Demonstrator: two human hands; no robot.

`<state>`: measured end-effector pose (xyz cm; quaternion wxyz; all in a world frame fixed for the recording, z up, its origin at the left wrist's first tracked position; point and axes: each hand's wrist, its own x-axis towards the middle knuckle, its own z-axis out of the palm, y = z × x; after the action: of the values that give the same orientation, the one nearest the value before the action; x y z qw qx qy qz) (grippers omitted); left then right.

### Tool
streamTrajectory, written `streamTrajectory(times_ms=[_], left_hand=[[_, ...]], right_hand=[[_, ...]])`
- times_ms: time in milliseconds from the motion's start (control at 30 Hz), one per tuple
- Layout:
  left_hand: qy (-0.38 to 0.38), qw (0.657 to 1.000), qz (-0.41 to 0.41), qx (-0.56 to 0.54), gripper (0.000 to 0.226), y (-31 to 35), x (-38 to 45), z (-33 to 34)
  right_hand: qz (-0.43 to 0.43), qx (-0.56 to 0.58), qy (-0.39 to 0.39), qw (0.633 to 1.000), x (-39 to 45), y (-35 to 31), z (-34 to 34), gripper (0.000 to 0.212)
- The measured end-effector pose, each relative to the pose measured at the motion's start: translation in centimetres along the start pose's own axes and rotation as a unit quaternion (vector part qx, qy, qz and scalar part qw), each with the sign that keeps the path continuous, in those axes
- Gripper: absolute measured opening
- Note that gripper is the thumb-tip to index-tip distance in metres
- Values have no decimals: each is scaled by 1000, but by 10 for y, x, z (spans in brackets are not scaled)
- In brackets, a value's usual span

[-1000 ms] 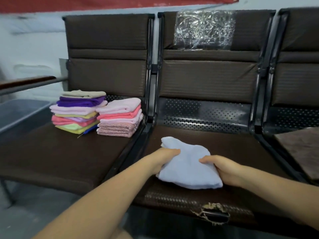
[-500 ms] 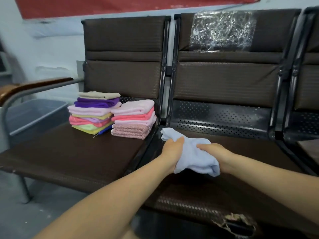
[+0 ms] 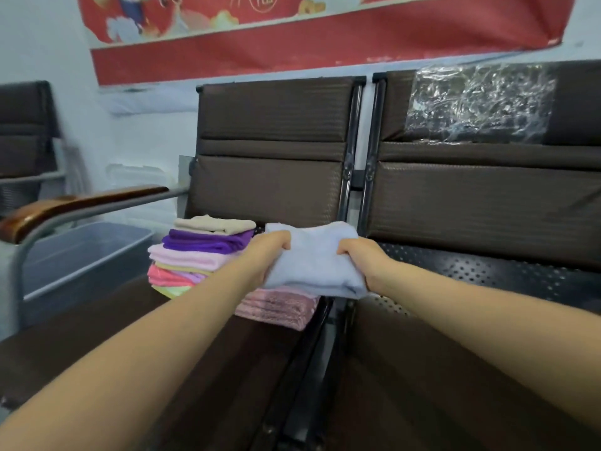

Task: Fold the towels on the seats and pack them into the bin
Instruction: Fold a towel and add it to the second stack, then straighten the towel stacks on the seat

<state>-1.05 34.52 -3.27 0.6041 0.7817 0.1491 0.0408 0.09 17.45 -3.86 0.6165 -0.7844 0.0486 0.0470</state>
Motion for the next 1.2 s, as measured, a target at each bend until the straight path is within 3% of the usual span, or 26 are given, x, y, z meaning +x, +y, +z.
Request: streamTrajectory(times_ms=[133, 233, 300, 367, 433, 567, 700, 767, 933, 1033, 1200], left_hand=[[100, 976, 117, 153, 49, 15, 63, -20], [156, 899, 147, 383, 51, -10, 99, -12], [79, 871, 147, 462, 44, -37, 110, 5], [13, 820, 171, 546, 41, -57, 111, 15], [30, 779, 217, 587, 38, -64, 113, 15], [146, 812, 264, 500, 33, -60, 93, 19], [159, 863, 268, 398, 27, -52, 16, 67], [94, 898, 281, 326, 26, -49, -31, 105], [-87, 942, 258, 197, 26, -30, -149, 209], [-188, 951, 203, 135, 25, -9, -218, 277], [-323, 946, 21, -12, 13, 13, -297, 374]], right_hand=[[-22, 107, -3, 994, 65, -31, 27, 18], [53, 150, -69, 985, 92, -13, 48, 21], [92, 98, -72, 988, 103, 15, 59, 13], [83, 72, -76, 991, 102, 34, 59, 6], [69, 64, -95, 991, 98, 48, 44, 15], [74, 1, -92, 993, 77, 73, -14, 23], [86, -27, -41, 995, 35, 91, -91, 36], [91, -21, -15, 996, -2, 98, -135, 31], [102, -10, 32, 994, -99, 113, -229, 23], [104, 59, 105, 987, -152, 127, -295, 30], [97, 142, 234, 957, -216, 151, -398, 27]])
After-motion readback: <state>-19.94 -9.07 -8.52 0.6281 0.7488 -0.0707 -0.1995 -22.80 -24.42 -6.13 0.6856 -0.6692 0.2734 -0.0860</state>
